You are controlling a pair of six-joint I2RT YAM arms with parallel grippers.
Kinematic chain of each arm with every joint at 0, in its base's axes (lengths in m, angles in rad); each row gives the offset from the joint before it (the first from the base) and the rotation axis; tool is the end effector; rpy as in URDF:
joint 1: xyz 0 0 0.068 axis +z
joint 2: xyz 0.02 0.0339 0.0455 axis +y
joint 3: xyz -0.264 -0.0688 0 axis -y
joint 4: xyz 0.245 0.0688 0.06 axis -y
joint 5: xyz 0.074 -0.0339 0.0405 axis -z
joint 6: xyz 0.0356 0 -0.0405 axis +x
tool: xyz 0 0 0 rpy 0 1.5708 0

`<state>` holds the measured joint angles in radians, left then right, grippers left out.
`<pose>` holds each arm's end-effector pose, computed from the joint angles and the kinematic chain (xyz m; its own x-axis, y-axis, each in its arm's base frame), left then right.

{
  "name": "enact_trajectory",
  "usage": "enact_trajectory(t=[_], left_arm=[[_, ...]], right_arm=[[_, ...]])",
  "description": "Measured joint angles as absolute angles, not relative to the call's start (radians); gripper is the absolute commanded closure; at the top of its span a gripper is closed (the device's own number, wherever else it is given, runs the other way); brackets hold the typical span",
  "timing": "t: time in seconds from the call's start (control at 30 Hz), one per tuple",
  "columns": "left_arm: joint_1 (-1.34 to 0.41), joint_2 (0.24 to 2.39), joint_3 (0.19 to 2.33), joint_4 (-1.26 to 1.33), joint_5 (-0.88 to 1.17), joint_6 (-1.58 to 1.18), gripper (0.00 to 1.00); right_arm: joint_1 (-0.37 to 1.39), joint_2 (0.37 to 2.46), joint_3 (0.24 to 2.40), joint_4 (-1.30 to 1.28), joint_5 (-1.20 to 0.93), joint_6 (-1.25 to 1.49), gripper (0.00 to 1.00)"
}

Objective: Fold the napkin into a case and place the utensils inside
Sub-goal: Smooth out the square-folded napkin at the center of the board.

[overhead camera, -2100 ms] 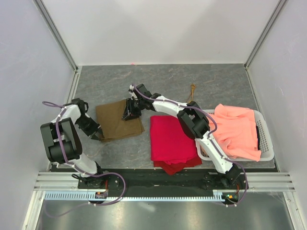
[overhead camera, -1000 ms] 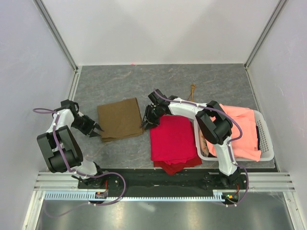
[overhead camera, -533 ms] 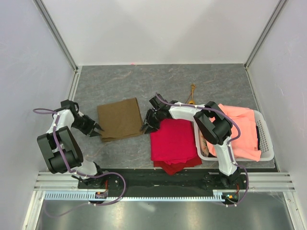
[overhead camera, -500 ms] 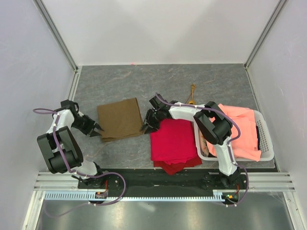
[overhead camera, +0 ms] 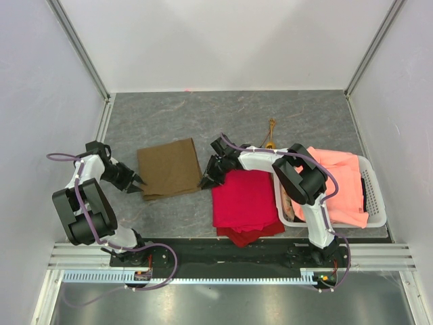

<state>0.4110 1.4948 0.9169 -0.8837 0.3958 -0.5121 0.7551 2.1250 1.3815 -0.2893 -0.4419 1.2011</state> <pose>0.2343 0.0871 0.1869 -0.6326 -0.7689 0.0928 -0.7343 0.5574 -0.3875 0.3058 0.3087 0.1251 -0.9524 0.2611 0.1573 0.3016 0.7324 0.6105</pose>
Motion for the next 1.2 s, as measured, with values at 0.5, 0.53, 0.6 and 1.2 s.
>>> enact_trajectory(t=[0.5, 0.53, 0.6, 1.2], left_arm=[[0.412, 1.495, 0.908, -0.881, 0.396, -0.512, 0.63], [0.413, 1.495, 0.908, -0.881, 0.396, -0.512, 0.63], [0.414, 1.495, 0.908, -0.880, 0.396, -0.512, 0.63], [0.421, 1.495, 0.908, -0.880, 0.396, -0.512, 0.63]], right_arm=[[0.756, 2.088, 1.364, -0.279, -0.448, 1.225, 0.62], [0.756, 2.088, 1.364, -0.276, -0.449, 1.228, 0.62], [0.756, 2.088, 1.364, -0.275, -0.452, 1.231, 0.62], [0.756, 2.088, 1.330, -0.252, -0.455, 1.228, 0.63]])
